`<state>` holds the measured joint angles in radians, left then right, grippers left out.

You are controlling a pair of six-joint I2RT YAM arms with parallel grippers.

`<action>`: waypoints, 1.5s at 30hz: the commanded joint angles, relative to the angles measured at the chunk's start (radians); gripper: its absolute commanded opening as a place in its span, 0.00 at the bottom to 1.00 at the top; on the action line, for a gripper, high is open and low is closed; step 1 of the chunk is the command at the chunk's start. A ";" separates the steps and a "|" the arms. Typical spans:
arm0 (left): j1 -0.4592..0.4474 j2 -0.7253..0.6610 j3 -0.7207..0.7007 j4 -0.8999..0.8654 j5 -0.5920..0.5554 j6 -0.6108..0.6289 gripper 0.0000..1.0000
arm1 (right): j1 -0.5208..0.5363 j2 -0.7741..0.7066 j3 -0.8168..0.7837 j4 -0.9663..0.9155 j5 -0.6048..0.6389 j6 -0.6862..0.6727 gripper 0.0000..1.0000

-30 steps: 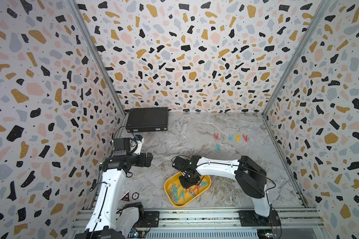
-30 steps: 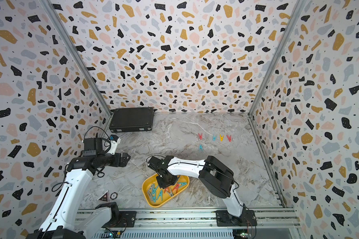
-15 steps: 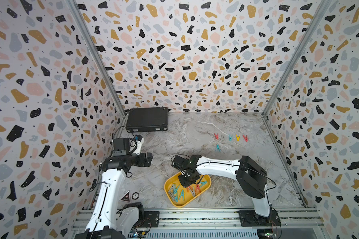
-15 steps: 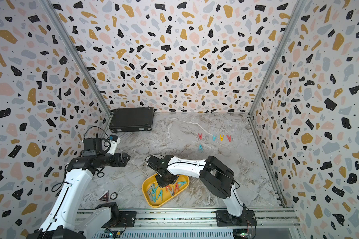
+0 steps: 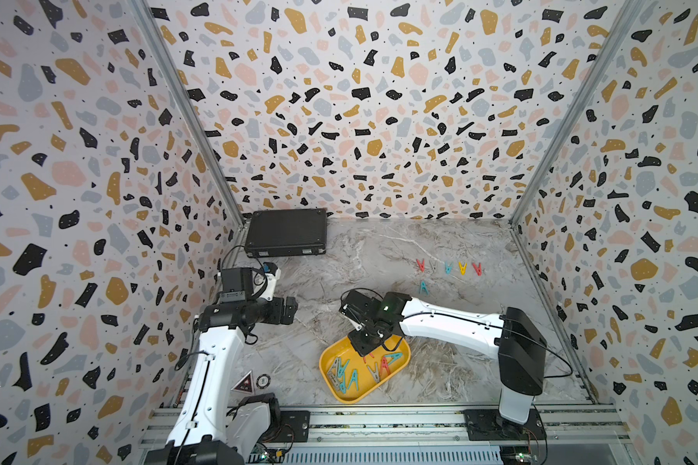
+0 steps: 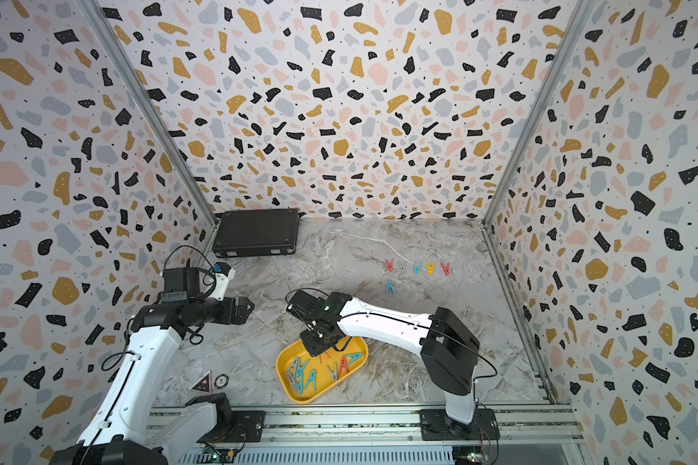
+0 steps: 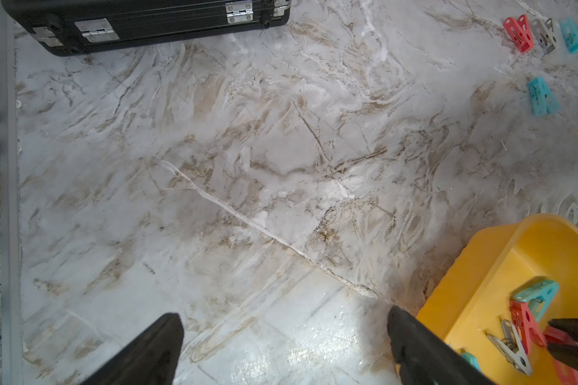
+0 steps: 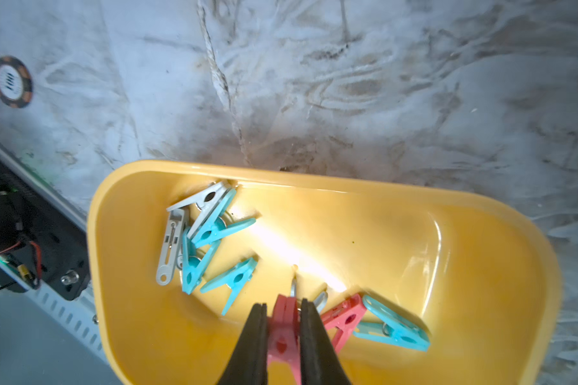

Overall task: Take the clothespins out of the storage box
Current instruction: Pick up the clothespin from the storage box, then place the clothespin at the center of the board.

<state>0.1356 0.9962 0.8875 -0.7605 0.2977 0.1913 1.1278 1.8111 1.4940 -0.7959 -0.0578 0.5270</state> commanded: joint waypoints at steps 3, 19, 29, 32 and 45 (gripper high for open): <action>0.007 0.002 -0.010 0.008 0.012 0.011 1.00 | -0.066 -0.125 -0.006 -0.055 0.032 -0.037 0.04; 0.010 0.011 -0.012 0.006 0.039 0.020 1.00 | -0.470 -0.289 -0.174 -0.106 -0.017 -0.148 0.04; 0.010 0.012 -0.013 -0.001 0.043 0.025 1.00 | -0.741 -0.134 -0.151 -0.102 -0.059 -0.246 0.03; 0.010 0.013 -0.013 0.000 0.044 0.026 1.00 | -0.794 -0.073 -0.118 -0.088 -0.086 -0.256 0.03; 0.010 0.014 -0.013 0.001 0.044 0.025 1.00 | -0.867 0.200 0.047 -0.036 -0.117 -0.263 0.03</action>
<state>0.1413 1.0100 0.8875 -0.7624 0.3317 0.1993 0.2672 2.0010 1.4902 -0.8211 -0.1722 0.2775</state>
